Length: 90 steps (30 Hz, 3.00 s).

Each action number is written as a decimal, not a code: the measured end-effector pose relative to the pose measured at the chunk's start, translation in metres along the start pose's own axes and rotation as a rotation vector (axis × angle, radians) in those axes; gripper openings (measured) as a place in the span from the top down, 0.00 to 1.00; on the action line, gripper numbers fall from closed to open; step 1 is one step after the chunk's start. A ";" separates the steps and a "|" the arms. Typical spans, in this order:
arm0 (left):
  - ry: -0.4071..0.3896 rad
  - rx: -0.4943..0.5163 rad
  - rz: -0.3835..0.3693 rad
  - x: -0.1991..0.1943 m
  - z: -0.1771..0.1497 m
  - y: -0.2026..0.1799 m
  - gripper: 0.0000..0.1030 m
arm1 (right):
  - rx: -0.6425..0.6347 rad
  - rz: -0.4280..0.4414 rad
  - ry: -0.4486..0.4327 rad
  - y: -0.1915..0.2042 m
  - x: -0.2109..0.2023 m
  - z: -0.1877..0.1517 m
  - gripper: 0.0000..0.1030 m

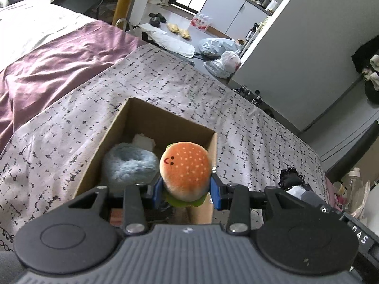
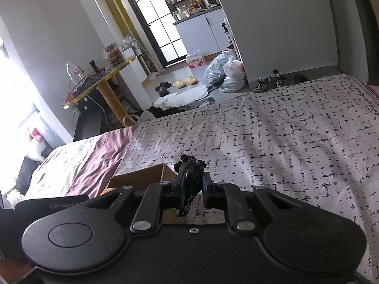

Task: Organize soft objects

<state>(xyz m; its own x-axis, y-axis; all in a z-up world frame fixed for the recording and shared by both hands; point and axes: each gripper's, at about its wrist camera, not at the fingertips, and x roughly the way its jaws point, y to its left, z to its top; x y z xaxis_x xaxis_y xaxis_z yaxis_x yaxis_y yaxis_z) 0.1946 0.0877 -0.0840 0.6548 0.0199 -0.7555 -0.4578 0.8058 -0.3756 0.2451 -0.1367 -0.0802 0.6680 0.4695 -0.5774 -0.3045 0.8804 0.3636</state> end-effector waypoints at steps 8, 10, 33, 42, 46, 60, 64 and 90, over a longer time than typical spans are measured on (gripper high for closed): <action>0.008 -0.050 0.001 0.005 0.008 0.027 0.62 | -0.031 0.001 0.017 0.024 0.012 0.004 0.86; 0.016 -0.060 0.002 0.008 0.009 0.034 0.62 | -0.038 0.005 0.023 0.031 0.016 0.004 0.86; 0.092 -0.039 -0.089 0.016 0.027 0.057 0.38 | -0.074 0.052 0.086 0.080 0.060 0.001 0.86; 0.066 -0.014 -0.025 0.006 0.036 0.063 0.36 | -0.101 0.089 0.097 0.092 0.060 0.000 0.71; 0.051 -0.002 0.015 0.000 0.038 0.064 0.29 | -0.062 0.062 0.121 0.082 0.054 -0.003 0.71; 0.034 0.122 0.058 -0.036 0.030 0.040 0.14 | 0.000 0.021 0.126 0.053 0.004 -0.006 0.52; 0.028 0.166 0.059 -0.050 0.023 0.033 0.10 | -0.004 0.033 0.112 0.051 -0.016 -0.006 0.41; -0.047 0.325 0.038 -0.162 -0.012 -0.002 0.00 | -0.050 -0.041 -0.019 0.043 -0.151 -0.003 0.00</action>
<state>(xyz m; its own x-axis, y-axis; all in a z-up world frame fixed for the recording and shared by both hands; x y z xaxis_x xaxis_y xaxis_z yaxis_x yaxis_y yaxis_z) 0.0815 0.0758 0.0326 0.6712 0.0744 -0.7375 -0.2711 0.9507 -0.1508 0.1292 -0.1697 0.0199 0.6934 0.4316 -0.5771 -0.3093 0.9015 0.3026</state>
